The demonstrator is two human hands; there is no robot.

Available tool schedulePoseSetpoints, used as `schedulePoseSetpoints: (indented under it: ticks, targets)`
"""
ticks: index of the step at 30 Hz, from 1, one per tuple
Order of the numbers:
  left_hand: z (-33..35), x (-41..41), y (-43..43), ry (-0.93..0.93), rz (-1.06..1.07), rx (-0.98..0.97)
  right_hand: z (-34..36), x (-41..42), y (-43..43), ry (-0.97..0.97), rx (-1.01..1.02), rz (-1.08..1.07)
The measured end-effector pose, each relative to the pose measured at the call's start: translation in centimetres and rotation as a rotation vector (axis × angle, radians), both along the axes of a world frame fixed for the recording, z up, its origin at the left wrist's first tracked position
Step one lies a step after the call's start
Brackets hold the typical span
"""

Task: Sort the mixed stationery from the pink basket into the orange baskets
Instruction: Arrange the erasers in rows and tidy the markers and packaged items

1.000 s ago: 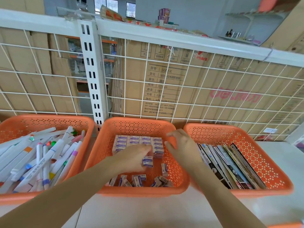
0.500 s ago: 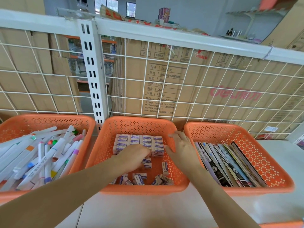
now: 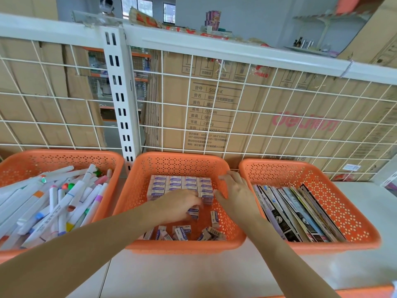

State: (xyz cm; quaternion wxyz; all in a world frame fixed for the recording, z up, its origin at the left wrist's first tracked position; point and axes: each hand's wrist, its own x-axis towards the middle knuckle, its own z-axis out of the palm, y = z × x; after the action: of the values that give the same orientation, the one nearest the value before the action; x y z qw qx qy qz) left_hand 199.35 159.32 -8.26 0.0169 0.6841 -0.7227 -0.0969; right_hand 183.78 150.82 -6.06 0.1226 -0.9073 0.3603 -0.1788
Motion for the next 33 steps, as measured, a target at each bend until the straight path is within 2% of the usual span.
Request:
schedulePoseSetpoints:
  ticks: [7, 12, 15, 18, 22, 25, 33]
  targets:
    - [-0.3, 0.7, -0.6, 0.009, -0.004, 0.083, -0.2, -0.1, -0.2, -0.013, 0.0, 0.003]
    - [-0.4, 0.6, -0.7, 0.009, -0.004, 0.036, -0.5, 0.0, -0.3, -0.047, 0.001, 0.004]
    - [-0.1, -0.1, -1.2, 0.203, 0.004, -0.006, -0.6, 0.0, -0.5, -0.107, 0.046, -0.004]
    - [-0.2, -1.0, -2.2, 0.43, 0.061, 0.044, -0.7, 0.0, -0.6, -0.169, 0.088, -0.015]
    - [-0.7, -2.1, -3.0, 0.554, 0.105, 0.122, -0.9, -0.1, -0.8, -0.191, 0.088, -0.019]
    - [-1.0, -2.7, -3.1, 0.58, 0.128, 0.099, -1.0, 0.0, -0.8, -0.198, 0.091, -0.018]
    - [-1.4, -3.4, -3.1, 0.477, 0.062, 0.044, -1.1, -0.1, -0.8, -0.215, 0.09, -0.017]
